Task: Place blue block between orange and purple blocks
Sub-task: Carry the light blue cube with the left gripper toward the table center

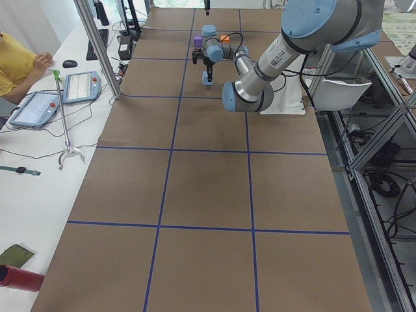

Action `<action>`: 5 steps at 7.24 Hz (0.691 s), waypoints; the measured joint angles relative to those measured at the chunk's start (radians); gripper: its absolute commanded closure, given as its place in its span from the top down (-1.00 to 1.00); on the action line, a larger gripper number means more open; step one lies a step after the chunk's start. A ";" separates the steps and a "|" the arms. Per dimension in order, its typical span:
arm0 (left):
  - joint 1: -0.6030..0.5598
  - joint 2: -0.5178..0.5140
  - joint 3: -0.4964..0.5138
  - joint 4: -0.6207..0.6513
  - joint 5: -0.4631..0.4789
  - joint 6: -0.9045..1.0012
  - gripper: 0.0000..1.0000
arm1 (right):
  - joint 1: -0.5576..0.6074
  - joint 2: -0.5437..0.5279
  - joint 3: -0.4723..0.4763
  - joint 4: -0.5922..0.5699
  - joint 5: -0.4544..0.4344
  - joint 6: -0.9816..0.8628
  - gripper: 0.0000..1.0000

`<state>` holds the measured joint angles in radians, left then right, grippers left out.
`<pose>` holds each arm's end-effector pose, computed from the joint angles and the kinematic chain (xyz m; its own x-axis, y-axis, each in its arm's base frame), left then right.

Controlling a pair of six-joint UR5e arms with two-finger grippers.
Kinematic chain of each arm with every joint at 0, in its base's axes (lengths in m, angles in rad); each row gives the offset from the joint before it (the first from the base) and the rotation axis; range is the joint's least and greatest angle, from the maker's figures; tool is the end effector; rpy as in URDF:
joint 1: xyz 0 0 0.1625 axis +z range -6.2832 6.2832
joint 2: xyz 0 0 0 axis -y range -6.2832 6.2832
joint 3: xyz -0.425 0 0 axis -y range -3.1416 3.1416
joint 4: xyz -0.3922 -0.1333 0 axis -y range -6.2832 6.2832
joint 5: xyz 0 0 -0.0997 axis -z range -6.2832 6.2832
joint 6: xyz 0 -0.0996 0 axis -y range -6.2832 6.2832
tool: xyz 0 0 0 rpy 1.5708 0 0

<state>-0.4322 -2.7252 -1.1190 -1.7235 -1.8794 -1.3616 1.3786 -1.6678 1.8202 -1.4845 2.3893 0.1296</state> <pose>0.7060 -0.4391 0.0680 0.6223 -0.0692 -0.7797 0.0631 0.9973 -0.0381 -0.0283 -0.4626 0.5685 0.6564 -0.1742 0.7340 0.1016 0.9845 0.1428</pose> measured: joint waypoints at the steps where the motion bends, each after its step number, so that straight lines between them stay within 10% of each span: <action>1: 0.003 -0.009 0.021 -0.012 0.011 0.000 0.98 | -0.008 0.003 0.001 0.000 0.008 0.001 1.00; 5: -0.010 -0.008 -0.021 -0.004 0.041 -0.002 0.99 | -0.112 0.107 0.006 0.002 0.115 0.179 1.00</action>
<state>-0.4426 -2.7331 -1.1404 -1.7279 -1.8388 -1.3636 1.2670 -1.5613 1.8259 -1.4826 2.5039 0.3084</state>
